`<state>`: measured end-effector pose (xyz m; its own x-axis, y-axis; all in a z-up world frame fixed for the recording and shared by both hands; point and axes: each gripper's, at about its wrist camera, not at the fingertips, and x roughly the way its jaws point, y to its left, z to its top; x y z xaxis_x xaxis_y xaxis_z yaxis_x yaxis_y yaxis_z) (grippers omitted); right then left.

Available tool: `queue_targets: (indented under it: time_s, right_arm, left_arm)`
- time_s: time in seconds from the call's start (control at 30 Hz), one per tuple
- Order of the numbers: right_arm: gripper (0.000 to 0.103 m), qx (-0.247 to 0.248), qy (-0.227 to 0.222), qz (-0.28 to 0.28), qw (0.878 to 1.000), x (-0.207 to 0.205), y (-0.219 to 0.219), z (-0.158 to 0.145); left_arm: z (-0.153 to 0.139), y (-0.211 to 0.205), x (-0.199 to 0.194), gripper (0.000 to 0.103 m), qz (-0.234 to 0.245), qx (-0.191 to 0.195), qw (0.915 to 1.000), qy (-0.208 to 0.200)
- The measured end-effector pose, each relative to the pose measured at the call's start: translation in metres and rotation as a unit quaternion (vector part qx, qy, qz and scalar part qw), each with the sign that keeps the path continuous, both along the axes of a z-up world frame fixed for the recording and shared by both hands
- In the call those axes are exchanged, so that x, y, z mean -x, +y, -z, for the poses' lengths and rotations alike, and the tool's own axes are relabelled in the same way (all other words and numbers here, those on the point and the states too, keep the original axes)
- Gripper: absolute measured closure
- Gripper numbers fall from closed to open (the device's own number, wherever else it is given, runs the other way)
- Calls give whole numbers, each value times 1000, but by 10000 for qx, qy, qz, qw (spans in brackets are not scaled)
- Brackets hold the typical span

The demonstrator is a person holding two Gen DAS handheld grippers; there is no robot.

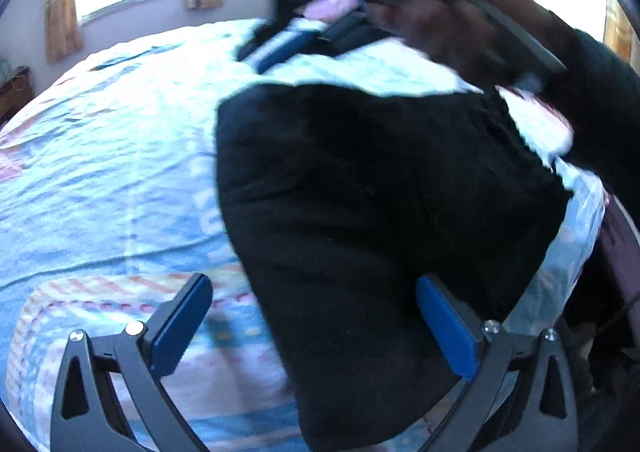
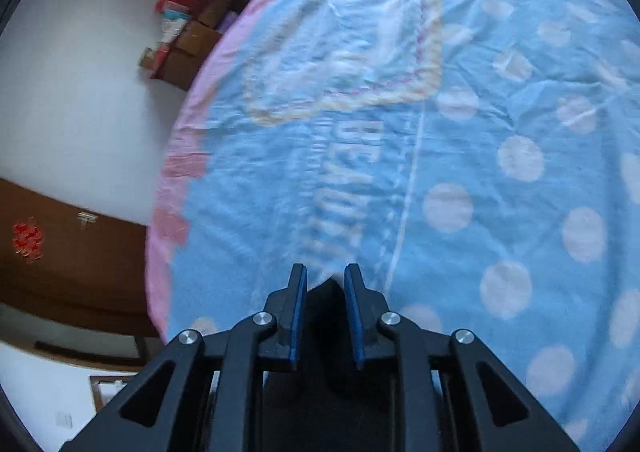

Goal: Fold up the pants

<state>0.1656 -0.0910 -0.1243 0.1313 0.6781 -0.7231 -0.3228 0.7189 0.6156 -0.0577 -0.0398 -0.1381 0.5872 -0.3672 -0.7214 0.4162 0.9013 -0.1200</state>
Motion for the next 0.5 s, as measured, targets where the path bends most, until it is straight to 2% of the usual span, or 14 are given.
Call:
queue_targets:
  time_s: [0.13,0.17,0.23,0.33,0.4,0.5]
  right_arm:
    - [82,322,-494,-428,9973,54,2,-17]
    - [82,501,-544,-442,9963,66,2,-14]
    - [83,588,-359,-494,9964,78,-5,-2]
    - [81,841,-545,-425,9941,90,-17,13]
    - [73,986,-767,-181,9920,88,-22,20]
    - [72,1163,-1102,-128,9870,83,-18,28]
  left_arm:
    - [-12,1,6,0,33,192,9997,-136]
    - [-8,-4,4,0,88,70,9999,-49]
    - [3,-12,0,0,76,-212,9997,121]
    - [8,-13,1,0,70,-175,9997,165]
    - [7,-13,0,0,54,-173,9996,194]
    - [6,-12,-5,0,30,-79,9996,269]
